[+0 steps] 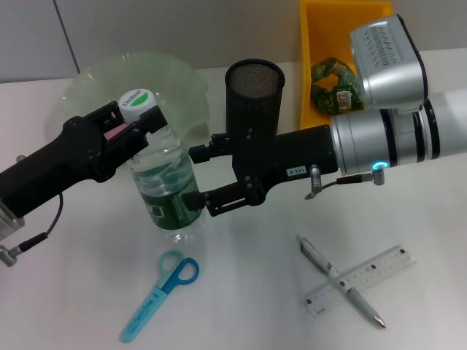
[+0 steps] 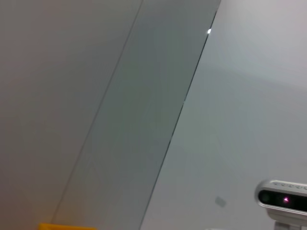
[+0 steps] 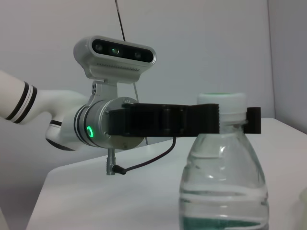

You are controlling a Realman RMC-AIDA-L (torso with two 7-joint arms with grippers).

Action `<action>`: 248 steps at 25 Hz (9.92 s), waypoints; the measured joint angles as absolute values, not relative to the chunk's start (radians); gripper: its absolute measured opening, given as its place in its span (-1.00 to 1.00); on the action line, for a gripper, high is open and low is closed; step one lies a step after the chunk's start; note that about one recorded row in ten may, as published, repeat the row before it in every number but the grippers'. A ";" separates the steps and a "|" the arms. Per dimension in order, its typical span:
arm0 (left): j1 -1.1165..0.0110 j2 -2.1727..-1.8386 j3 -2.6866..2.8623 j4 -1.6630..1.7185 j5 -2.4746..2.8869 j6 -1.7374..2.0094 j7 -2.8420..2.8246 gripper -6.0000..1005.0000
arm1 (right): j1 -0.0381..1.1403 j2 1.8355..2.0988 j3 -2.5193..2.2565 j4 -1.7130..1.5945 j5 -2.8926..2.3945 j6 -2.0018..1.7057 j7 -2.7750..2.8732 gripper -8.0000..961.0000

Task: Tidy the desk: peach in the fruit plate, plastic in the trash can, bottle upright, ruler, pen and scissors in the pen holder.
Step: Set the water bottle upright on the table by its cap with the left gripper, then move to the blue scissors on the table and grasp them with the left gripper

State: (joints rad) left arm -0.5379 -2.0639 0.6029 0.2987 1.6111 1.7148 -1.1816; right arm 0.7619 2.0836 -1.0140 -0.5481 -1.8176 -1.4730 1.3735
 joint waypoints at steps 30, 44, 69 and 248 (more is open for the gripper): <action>-0.446 -2.067 0.400 0.346 1.599 1.532 -0.879 -0.10 | 0.670 2.083 -1.025 -0.596 -1.825 -1.343 1.356 0.72; -0.470 -2.069 0.398 0.286 1.571 1.432 -0.792 -0.10 | 0.657 2.085 -1.020 -0.595 -1.820 -1.338 1.347 0.72; -0.474 -2.069 0.398 0.275 1.571 1.397 -0.790 -0.03 | 0.662 2.085 -1.025 -0.595 -1.819 -1.320 1.350 0.72; -0.773 -2.080 1.640 1.094 2.498 1.654 -2.869 0.01 | 0.522 1.995 -0.873 -0.919 -2.068 -1.713 1.400 0.72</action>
